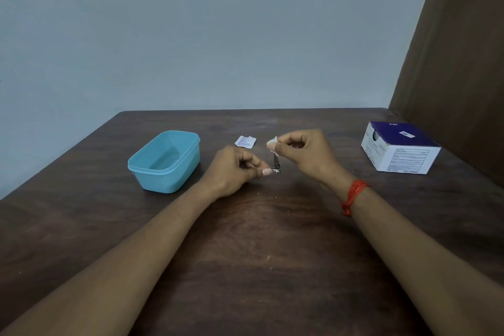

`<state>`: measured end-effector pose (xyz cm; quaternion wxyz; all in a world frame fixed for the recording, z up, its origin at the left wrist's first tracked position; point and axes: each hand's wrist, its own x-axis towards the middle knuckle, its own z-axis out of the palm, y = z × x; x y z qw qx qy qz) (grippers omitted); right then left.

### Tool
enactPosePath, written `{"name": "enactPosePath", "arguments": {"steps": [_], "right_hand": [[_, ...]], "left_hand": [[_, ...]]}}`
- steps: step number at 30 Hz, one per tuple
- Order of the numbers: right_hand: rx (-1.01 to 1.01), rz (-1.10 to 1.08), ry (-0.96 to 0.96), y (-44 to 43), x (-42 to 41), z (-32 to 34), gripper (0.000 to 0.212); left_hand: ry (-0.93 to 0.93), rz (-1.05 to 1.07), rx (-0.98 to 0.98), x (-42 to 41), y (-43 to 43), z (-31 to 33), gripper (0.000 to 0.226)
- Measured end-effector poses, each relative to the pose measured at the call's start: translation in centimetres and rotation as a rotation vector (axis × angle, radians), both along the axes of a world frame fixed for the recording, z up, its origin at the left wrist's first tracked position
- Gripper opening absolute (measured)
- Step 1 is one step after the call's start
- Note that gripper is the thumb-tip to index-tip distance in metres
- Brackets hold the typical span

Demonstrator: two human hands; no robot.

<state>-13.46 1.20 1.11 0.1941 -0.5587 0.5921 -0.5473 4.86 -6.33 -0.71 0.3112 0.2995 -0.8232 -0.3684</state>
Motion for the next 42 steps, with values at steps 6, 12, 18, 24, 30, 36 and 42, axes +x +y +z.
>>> {"name": "enactPosePath", "arguments": {"steps": [6, 12, 18, 24, 30, 36, 42], "right_hand": [[0.016, 0.024, -0.011, -0.1, -0.1, -0.1, 0.006], [-0.124, -0.045, -0.075, -0.3, -2.0, 0.4, 0.009], [0.013, -0.072, 0.119, -0.4, -1.1, -1.1, 0.009], [0.009, -0.077, 0.141, -0.7, -0.7, -1.3, 0.008], [0.007, 0.107, 0.242, -0.2, -1.2, -0.3, 0.007], [-0.064, 0.116, 0.612, 0.8, -0.5, 0.3, 0.004], [-0.252, 0.082, 0.792, 1.4, 0.0, 2.0, 0.01]], "left_hand": [[0.005, 0.004, 0.019, 0.0, -0.1, 0.0, 0.006], [0.17, 0.049, 0.16, 0.1, 0.1, 0.0, 0.001], [0.27, 0.076, 0.296, 0.0, 0.3, 0.0, 0.006], [0.204, 0.033, 0.25, -0.1, 0.3, 0.1, 0.008], [0.065, 0.01, 0.06, 0.2, 0.0, 0.3, 0.007], [-0.055, -0.018, -0.075, 0.6, 0.2, 0.6, 0.009], [0.092, -0.221, 0.527, 1.2, 0.0, 1.3, 0.03]]}}
